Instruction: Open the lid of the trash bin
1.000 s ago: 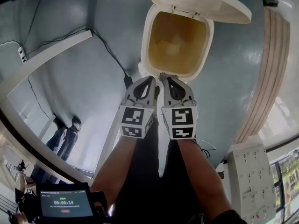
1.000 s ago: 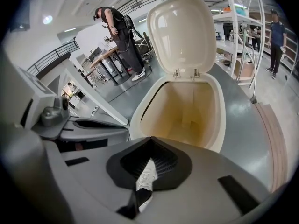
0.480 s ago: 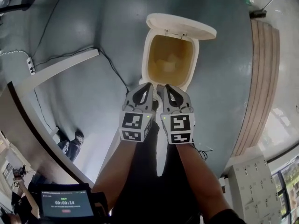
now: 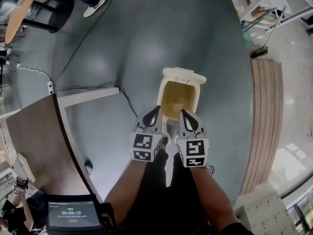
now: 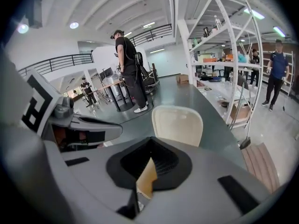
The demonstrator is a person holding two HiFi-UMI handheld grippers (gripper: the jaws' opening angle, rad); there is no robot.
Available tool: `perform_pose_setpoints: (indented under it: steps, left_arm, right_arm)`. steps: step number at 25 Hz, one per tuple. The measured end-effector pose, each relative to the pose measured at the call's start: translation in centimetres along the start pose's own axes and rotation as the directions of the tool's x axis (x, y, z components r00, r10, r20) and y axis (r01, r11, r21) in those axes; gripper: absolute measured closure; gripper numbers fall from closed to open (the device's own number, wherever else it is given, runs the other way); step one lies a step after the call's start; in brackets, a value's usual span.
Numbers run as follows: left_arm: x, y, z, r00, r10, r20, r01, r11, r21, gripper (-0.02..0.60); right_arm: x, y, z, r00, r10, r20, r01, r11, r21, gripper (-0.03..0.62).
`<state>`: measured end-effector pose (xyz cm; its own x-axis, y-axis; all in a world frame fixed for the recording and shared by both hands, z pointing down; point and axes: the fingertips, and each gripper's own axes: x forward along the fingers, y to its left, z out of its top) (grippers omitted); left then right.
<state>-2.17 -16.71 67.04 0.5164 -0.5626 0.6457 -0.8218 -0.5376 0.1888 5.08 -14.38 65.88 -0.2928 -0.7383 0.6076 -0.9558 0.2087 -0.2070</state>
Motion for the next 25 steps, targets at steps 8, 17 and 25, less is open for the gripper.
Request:
perform_pose_setpoints:
  steps: [8, 17, 25]
  left_arm:
    - [-5.4, -2.2, 10.8, 0.993, 0.025, 0.119, -0.028, 0.999, 0.024, 0.581]
    - [-6.5, -5.1, 26.3, 0.969, 0.032, 0.243, -0.046, 0.998, 0.052, 0.581]
    - [-10.1, -8.3, 30.3, 0.959, 0.003, 0.282, -0.020, 0.998, 0.060, 0.581]
  right_arm:
    - [-5.5, -0.7, 8.7, 0.995, -0.033, 0.095, 0.034, 0.999, -0.009, 0.595]
    - [-8.7, -4.7, 24.7, 0.962, 0.039, 0.270, -0.012, 0.995, -0.100, 0.595]
    - [-12.1, -1.8, 27.2, 0.955, 0.137, 0.264, -0.080, 0.973, -0.216, 0.595]
